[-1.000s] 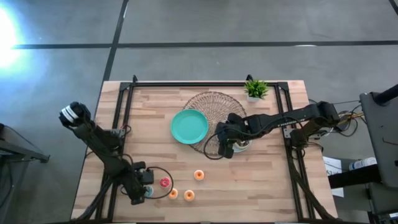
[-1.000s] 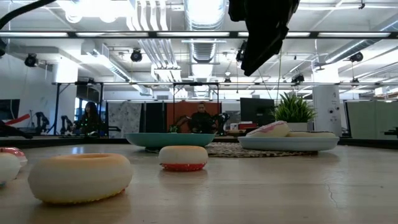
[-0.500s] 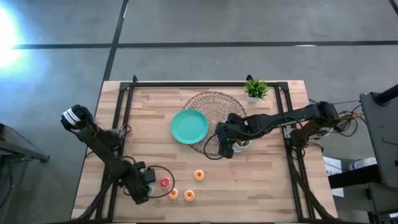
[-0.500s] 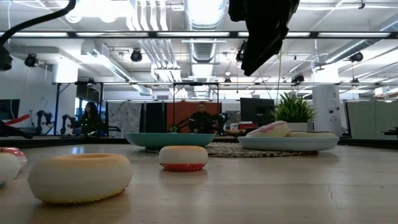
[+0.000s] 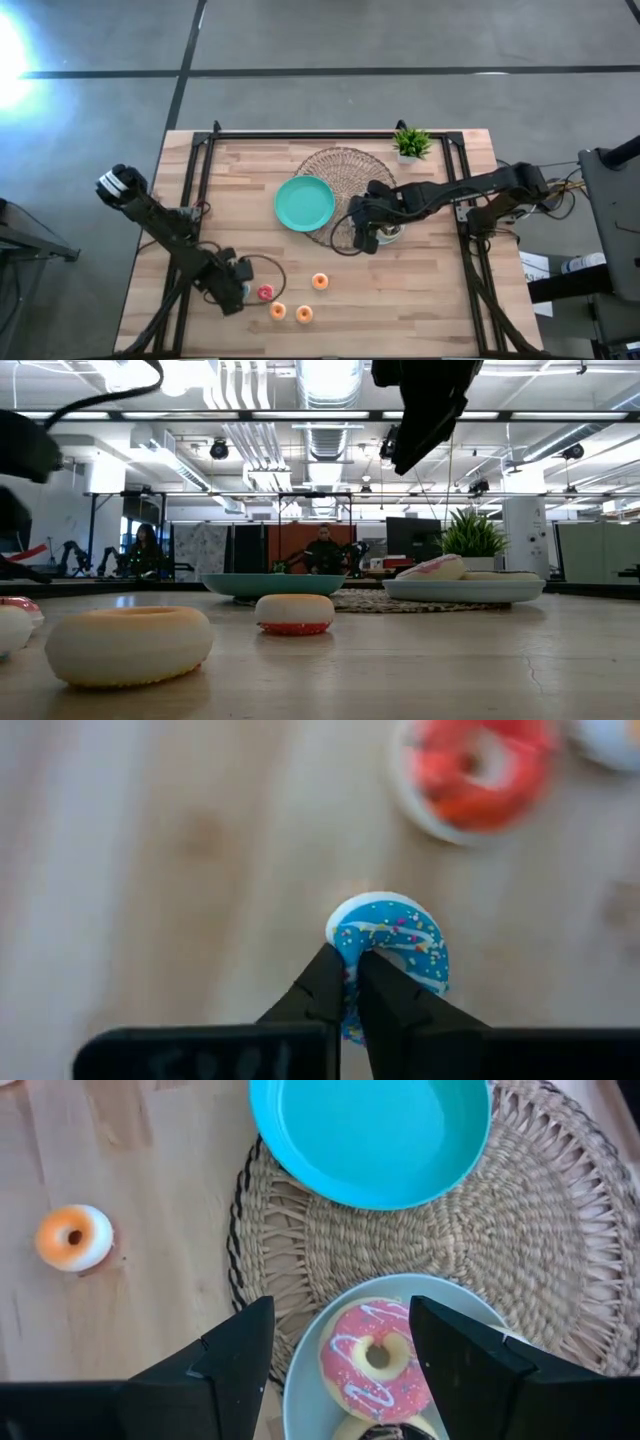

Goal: Pick & Place donuts
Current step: Put the small blue donut on the green plate

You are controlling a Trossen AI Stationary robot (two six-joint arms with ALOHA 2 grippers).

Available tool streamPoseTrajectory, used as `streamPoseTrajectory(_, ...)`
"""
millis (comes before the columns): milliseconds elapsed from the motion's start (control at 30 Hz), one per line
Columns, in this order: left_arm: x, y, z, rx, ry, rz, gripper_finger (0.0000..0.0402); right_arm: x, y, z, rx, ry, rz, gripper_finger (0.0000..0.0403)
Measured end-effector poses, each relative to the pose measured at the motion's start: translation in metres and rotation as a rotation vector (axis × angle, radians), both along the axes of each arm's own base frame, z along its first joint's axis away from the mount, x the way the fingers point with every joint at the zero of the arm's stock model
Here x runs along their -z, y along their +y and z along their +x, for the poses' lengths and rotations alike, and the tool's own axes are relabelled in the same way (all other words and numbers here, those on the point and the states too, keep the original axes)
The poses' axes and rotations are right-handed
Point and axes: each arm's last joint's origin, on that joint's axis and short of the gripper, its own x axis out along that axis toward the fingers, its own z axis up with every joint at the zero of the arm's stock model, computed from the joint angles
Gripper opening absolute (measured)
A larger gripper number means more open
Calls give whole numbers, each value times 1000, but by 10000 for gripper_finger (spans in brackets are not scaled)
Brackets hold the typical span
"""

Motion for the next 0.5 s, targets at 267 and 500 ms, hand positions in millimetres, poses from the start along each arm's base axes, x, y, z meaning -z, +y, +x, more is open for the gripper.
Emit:
streamPoseTrajectory(267, -33, 79, 30, -123, -176, 82, 0, -24, -5, -25, 26, -20, -54, 223)
streamPoseTrajectory(500, -64, 154, 64, -265, -310, 143, 0, -36, -14, -54, 38, -28, -122, 224)
